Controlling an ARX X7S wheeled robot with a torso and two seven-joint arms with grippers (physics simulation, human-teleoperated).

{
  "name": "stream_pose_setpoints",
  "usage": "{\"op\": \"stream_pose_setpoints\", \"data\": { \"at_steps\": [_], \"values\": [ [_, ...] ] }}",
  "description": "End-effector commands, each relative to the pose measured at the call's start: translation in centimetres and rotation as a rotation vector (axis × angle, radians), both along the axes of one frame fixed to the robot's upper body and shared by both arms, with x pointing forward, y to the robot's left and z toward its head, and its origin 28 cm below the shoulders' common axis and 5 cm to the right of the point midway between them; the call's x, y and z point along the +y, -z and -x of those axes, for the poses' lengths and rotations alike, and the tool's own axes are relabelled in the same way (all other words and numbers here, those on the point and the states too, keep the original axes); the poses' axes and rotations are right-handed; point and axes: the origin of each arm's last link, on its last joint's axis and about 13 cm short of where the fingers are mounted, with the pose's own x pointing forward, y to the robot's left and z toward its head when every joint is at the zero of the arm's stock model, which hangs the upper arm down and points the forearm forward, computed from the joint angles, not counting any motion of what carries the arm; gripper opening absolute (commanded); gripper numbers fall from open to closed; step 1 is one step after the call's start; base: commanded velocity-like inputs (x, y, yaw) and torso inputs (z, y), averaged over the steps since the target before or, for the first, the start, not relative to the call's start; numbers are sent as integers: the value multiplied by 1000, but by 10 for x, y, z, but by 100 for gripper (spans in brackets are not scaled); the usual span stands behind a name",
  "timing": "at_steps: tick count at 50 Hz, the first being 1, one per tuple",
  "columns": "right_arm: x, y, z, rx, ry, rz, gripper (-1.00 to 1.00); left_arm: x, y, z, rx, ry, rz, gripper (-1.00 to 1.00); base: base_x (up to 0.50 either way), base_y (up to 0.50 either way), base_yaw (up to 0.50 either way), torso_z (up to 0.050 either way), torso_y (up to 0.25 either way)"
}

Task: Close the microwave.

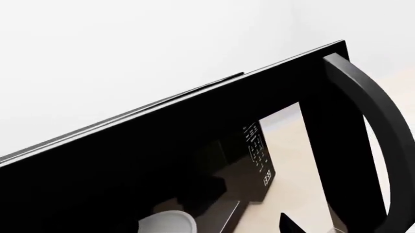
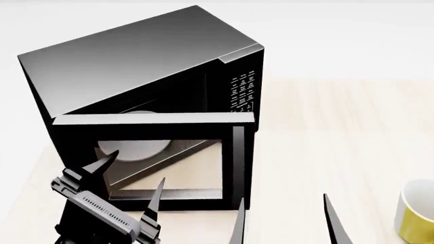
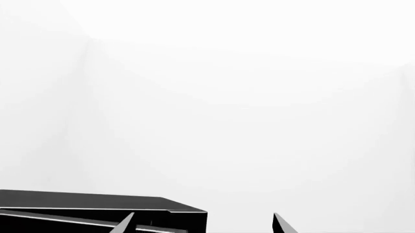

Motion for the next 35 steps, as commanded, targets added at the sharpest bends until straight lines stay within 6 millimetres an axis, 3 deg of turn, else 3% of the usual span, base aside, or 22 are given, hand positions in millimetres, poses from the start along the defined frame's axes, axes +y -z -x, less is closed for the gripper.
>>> {"op": "stream_pose_setpoints", "data": {
  "at_steps": [1, 35],
  "values": [
    [-1, 0, -2, -8, 8, 6, 100, 9, -12, -11, -38, -116, 83, 100, 0, 0, 0, 0, 10],
    [-1, 1, -2, -4, 3, 8, 100, 5, -14, -19, -58, -175, 90, 100, 0, 0, 0, 0, 1]
  ]
}}
